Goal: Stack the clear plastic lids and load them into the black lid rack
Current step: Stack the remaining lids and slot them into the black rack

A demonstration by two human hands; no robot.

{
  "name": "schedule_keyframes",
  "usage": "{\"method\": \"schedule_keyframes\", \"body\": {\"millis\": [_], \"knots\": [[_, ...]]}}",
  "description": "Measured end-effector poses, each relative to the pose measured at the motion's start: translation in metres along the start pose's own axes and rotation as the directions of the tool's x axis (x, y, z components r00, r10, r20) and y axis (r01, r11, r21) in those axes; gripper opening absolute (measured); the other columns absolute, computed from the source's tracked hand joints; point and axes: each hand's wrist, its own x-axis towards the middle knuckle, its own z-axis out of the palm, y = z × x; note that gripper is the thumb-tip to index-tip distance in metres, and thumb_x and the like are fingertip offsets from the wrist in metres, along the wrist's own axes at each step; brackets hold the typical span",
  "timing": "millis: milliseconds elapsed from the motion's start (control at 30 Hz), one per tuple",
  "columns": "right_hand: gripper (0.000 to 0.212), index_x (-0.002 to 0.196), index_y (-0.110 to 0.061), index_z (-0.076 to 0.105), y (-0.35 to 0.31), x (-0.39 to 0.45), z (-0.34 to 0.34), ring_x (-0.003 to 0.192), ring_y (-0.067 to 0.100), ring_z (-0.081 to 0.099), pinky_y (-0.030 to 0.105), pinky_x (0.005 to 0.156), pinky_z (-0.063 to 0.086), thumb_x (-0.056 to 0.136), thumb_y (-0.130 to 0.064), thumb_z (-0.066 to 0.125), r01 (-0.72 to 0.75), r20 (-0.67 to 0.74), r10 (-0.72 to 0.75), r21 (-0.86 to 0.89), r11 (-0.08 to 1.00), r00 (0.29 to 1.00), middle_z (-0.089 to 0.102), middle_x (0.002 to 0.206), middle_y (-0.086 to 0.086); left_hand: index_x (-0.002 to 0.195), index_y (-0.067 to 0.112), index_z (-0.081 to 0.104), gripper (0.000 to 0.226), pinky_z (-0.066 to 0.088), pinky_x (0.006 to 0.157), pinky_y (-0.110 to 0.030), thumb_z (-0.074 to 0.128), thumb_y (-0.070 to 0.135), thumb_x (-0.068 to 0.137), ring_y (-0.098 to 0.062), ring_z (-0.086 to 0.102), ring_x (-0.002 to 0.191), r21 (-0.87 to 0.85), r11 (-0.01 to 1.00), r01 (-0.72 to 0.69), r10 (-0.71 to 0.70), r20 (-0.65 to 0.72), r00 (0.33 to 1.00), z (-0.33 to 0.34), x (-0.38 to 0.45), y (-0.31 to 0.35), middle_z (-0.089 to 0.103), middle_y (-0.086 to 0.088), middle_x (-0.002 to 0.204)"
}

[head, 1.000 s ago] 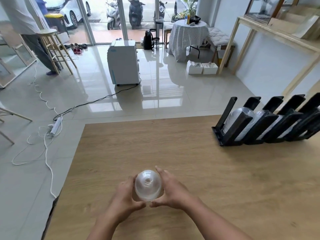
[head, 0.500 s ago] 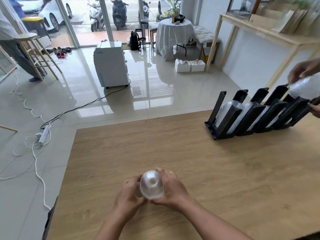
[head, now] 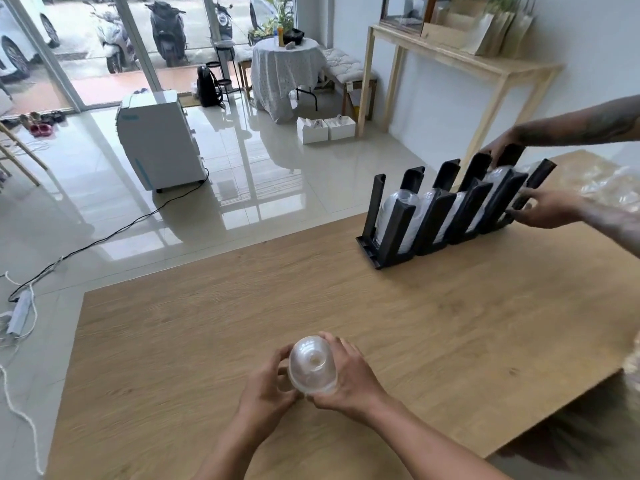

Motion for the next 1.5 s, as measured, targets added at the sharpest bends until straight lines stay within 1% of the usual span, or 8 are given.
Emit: {"method": "schedule_keyframes", "body": {"millis": [167,267,400,600,933,1167,1400,1500], "knots": [[0.109,0.155,-0.023,0.032,0.014,-0.011,-0.022,0.129,0.015,0.045,0.021,0.111,0.031,0.065,-0.046,0.088,-0.030,-0.065,0.033,0.041,0.999,0.997,0.048,0.142,-0.005,0.130,0.034,0.059,0.072,0.059,0.077,-0.024,0.088,0.004,0.071,-0.011,0.076,0.095,-0.091,0.996,-0.004,0.007,0.037,0.999,0.023,0.012,0.016,0.076,0.011,0.112],[0.111,0.155,-0.029,0.030,0.023,-0.015,-0.039,0.129,0.013,0.043,0.022,0.109,0.034,0.063,-0.047,0.089,-0.048,-0.091,0.056,0.088,0.995,0.994,0.045,0.141,-0.010,0.132,0.036,0.060,0.071,0.059,0.084,-0.029,0.088,0.007,0.073,-0.014,0.074,0.102,-0.158,0.987,0.004,0.007,0.068,0.998,0.034,0.020,0.027,0.072,0.011,0.123],[0.118,0.156,-0.039,0.026,0.037,-0.019,-0.068,0.129,0.006,0.041,0.028,0.111,0.041,0.059,-0.051,0.091,-0.088,-0.098,0.105,0.158,0.983,0.990,0.041,0.141,-0.018,0.135,0.023,0.062,0.073,0.062,0.080,-0.038,0.089,-0.001,0.071,-0.027,0.074,0.101,-0.322,0.941,0.100,-0.060,0.132,0.989,0.048,0.033,0.040,0.069,-0.002,0.124],[0.117,0.153,-0.045,0.028,0.057,-0.019,-0.111,0.131,0.003,0.044,0.026,0.109,0.044,0.057,-0.048,0.095,-0.096,-0.103,0.117,0.192,0.977,0.988,0.043,0.142,-0.023,0.138,0.017,0.057,0.072,0.059,0.092,-0.040,0.078,-0.016,0.078,-0.035,0.071,0.110,-0.481,0.849,0.219,-0.085,0.284,0.955,0.070,0.052,0.069,0.072,-0.019,0.119],[0.114,0.146,-0.053,0.028,0.094,0.000,-0.181,0.127,0.003,0.045,0.030,0.105,0.048,0.054,-0.053,0.095,-0.094,-0.100,0.112,0.162,0.982,0.989,0.042,0.135,-0.028,0.136,0.030,0.054,0.065,0.058,0.087,-0.029,0.075,-0.007,0.086,-0.024,0.071,0.113,-0.440,0.887,0.142,-0.004,0.300,0.954,0.113,0.088,0.137,0.072,0.005,0.126],[0.107,0.143,-0.052,0.031,0.097,0.016,-0.247,0.128,0.006,0.045,0.035,0.105,0.049,0.056,-0.049,0.094,-0.035,-0.166,0.053,0.106,0.994,0.985,0.044,0.133,-0.025,0.140,0.030,0.054,0.062,0.055,0.092,-0.023,0.072,-0.002,0.090,-0.019,0.068,0.118,-0.428,0.903,0.028,0.111,0.296,0.949,0.127,0.120,0.194,0.070,0.005,0.131],[0.108,0.147,-0.042,0.034,0.082,0.043,-0.344,0.124,0.008,0.050,0.029,0.105,0.046,0.057,-0.047,0.093,0.071,-0.240,-0.059,0.041,0.997,0.969,0.048,0.136,-0.018,0.140,0.017,0.050,0.065,0.057,0.092,-0.027,0.076,0.013,0.081,-0.011,0.070,0.111,-0.313,0.945,-0.096,0.166,0.204,0.965,0.122,0.162,0.275,0.071,0.005,0.126],[0.110,0.148,-0.039,0.035,0.073,0.065,-0.389,0.118,0.007,0.052,0.024,0.099,0.045,0.056,-0.051,0.094,0.111,-0.271,-0.107,-0.001,0.994,0.957,0.050,0.136,-0.017,0.129,0.021,0.059,0.043,0.060,0.091,-0.032,0.065,0.006,0.090,-0.009,0.072,0.103,-0.221,0.963,-0.152,0.190,0.159,0.969,0.112,0.189,0.321,0.073,0.007,0.119]]}}
